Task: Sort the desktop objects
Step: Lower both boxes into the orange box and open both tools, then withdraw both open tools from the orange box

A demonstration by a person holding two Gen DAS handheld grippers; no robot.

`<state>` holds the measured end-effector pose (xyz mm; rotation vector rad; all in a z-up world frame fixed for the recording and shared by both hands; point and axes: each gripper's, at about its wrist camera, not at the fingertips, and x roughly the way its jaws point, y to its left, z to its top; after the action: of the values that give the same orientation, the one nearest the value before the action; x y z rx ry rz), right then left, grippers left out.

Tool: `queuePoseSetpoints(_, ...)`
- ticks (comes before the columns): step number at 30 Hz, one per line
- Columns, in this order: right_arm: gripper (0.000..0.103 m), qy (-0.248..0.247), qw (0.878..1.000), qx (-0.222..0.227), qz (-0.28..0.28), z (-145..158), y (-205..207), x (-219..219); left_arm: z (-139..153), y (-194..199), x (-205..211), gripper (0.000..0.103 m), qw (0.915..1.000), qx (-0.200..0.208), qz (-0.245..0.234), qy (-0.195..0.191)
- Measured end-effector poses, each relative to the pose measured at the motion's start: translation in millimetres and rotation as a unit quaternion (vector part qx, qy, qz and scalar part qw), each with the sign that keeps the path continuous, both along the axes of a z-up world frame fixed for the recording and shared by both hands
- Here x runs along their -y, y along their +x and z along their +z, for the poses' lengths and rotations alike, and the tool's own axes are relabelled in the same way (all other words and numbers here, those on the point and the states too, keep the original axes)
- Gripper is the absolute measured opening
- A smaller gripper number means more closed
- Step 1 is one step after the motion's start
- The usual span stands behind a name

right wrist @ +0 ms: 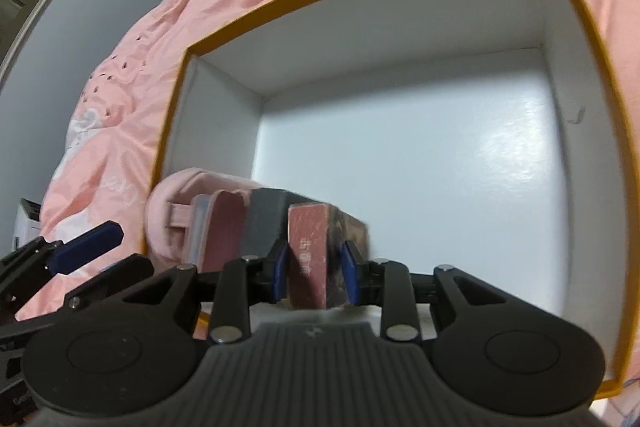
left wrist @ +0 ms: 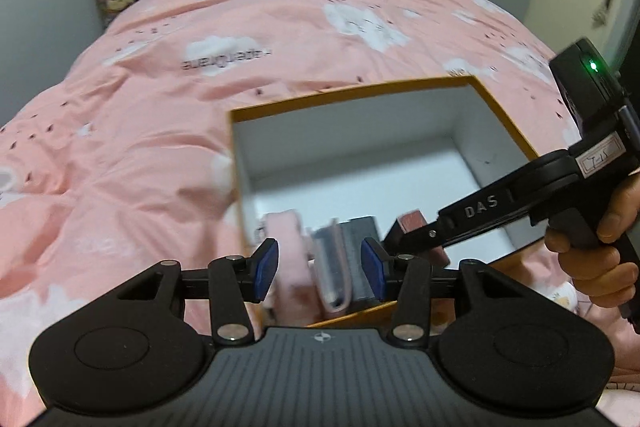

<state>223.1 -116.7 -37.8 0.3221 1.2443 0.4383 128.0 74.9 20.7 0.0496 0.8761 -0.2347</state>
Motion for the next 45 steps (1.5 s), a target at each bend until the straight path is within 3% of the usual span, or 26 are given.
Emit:
queuePoseSetpoints(5, 0.035, 0.022, 1.000, 0.000, -0.004, -1.2, 0.3, -1.2, -4.2, -6.7, -11.4, 0.053, 0.9994, -0.001, 0.028, -0.018)
queuePoseSetpoints(10, 0.055, 0.034, 0.999, 0.007, 0.006, 2.6, 0.7, 4.2, -10.2, -14.5, -28.4, 0.053, 0.9955, 0.005, 0.072, -0.061)
queuePoseSetpoints(14, 0.067, 0.069, 0.997, -0.023, -0.002, -8.8, 7.9, 7.1, -19.6, -14.5, -39.6, 0.053, 0.9916, -0.003, 0.094, -0.089)
queuePoseSetpoints(21, 0.068, 0.126, 0.988, -0.067, -0.055, -37.1, 19.6, 11.5, -37.5, -11.2, -54.1, 0.053, 0.9826, -0.030, 0.099, -0.154)
queuePoseSetpoints(23, 0.060, 0.138, 0.986, -0.074, -0.057, -42.1, 21.1, 10.5, -41.5, -11.5, -55.7, 0.053, 0.9810, -0.035, 0.100, -0.163)
queuePoseSetpoints(27, 0.056, 0.141, 0.986, -0.083, -0.034, -40.8, 19.3, 3.9, -42.1, -11.7, -56.5, 0.053, 0.9812, -0.035, 0.100, -0.161)
queuePoseSetpoints(30, 0.051, 0.124, 0.988, -0.081, -0.045, -41.9, 20.0, 6.0, -41.9, -11.0, -55.8, 0.053, 0.9812, -0.037, 0.098, -0.162)
queuePoseSetpoints(36, 0.052, 0.095, 0.993, -0.057, -0.028, -36.4, 17.2, -2.4, -41.4, -11.9, -50.8, 0.053, 0.9838, -0.038, 0.100, -0.144)
queuePoseSetpoints(42, 0.052, 0.076, 0.997, -0.003, -0.013, -20.5, 8.7, -1.9, -29.6, -18.7, -40.9, 0.053, 0.9878, -0.011, 0.113, -0.107)
queuePoseSetpoints(45, 0.052, 0.044, 0.998, 0.050, 0.002, -2.6, -3.8, -2.7, -20.7, -24.9, -35.7, 0.053, 0.9889, 0.004, 0.120, -0.087)
